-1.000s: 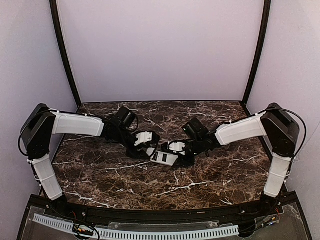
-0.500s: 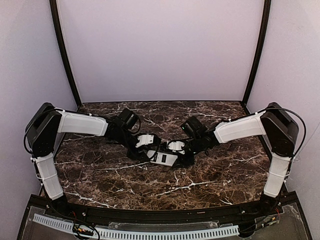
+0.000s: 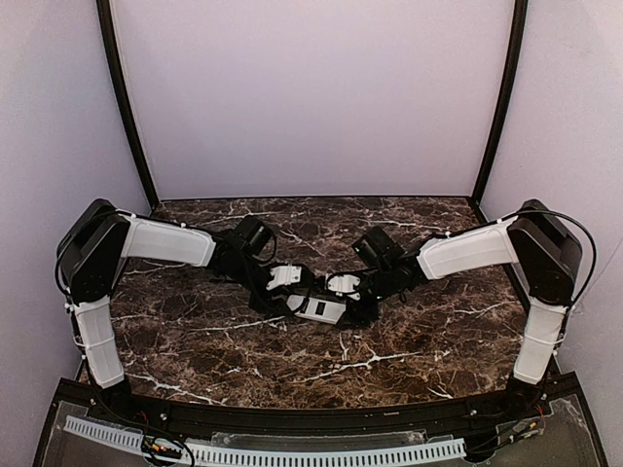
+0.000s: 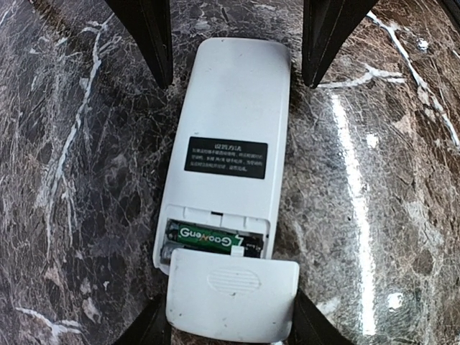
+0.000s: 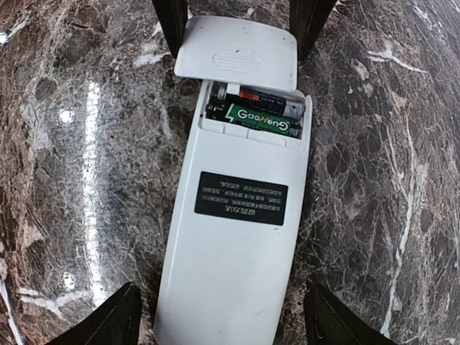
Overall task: Load the batteries into the remote control
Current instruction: Move the remote control without the battery cover to the center of the board, then place the battery cover on the remote control without the battery cover.
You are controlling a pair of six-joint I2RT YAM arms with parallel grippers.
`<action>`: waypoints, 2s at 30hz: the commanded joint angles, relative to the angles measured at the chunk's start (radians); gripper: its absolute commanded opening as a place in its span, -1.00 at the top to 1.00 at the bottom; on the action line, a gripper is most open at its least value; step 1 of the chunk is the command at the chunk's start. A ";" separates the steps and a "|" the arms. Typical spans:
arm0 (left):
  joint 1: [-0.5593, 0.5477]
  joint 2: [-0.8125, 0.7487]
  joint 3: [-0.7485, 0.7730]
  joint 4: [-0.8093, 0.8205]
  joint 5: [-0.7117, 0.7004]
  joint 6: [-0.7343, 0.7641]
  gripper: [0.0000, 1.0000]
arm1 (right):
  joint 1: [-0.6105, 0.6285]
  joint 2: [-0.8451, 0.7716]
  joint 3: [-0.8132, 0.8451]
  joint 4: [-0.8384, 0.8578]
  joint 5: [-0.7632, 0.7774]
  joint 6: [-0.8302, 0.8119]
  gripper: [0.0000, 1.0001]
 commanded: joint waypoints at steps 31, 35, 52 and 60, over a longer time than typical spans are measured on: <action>-0.013 0.078 0.116 -0.098 0.056 -0.002 0.26 | 0.001 -0.085 -0.131 0.101 0.065 0.055 -0.56; -0.013 0.085 0.124 -0.090 0.031 -0.008 0.25 | 0.001 -0.082 -0.131 0.102 0.066 0.053 -0.54; -0.013 0.122 0.150 -0.110 0.012 -0.008 -0.10 | 0.000 -0.085 -0.130 0.104 0.064 0.054 -0.54; -0.015 0.123 0.170 -0.125 0.009 -0.004 -0.60 | 0.000 -0.081 -0.129 0.105 0.065 0.053 -0.54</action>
